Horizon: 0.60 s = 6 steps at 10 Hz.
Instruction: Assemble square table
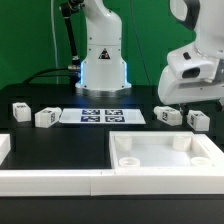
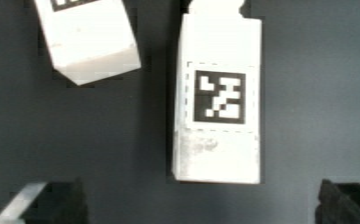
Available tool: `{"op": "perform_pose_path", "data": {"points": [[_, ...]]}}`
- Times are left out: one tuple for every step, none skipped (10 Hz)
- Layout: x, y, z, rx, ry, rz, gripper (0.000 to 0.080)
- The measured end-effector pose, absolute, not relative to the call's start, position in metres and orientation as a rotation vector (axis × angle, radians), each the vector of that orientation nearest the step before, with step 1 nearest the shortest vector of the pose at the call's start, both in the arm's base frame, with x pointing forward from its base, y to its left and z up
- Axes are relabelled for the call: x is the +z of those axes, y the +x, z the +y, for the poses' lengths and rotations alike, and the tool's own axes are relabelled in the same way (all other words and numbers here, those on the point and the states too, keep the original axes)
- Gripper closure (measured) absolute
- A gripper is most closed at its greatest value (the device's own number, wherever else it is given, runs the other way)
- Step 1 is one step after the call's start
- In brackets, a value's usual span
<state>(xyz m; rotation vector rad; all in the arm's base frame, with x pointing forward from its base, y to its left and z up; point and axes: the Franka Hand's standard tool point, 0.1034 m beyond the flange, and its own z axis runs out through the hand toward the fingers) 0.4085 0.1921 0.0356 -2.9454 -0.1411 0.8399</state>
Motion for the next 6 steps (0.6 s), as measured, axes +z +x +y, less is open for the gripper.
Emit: {"op": "perform_pose_path", "data": {"points": [[0.0345,0.4074,0.1947,0.996,-2.906,-0.146,0.0150],[0.0334,0.4106,0.1986,1.081,-2.876,-0.152,0.0150],[0.0310,0.4115,0.1976,1.121,-2.856,-0.156,0.0150],[0.0320,0.4062,0.1963,1.216,-2.823,-0.163,0.0150],[0.0321,0.4031,0.1959,1.327,-2.777,-0.171,0.0150],[0.0302,0.4030,0.1961,1.432,-2.725,-0.178,0.0150]]}}
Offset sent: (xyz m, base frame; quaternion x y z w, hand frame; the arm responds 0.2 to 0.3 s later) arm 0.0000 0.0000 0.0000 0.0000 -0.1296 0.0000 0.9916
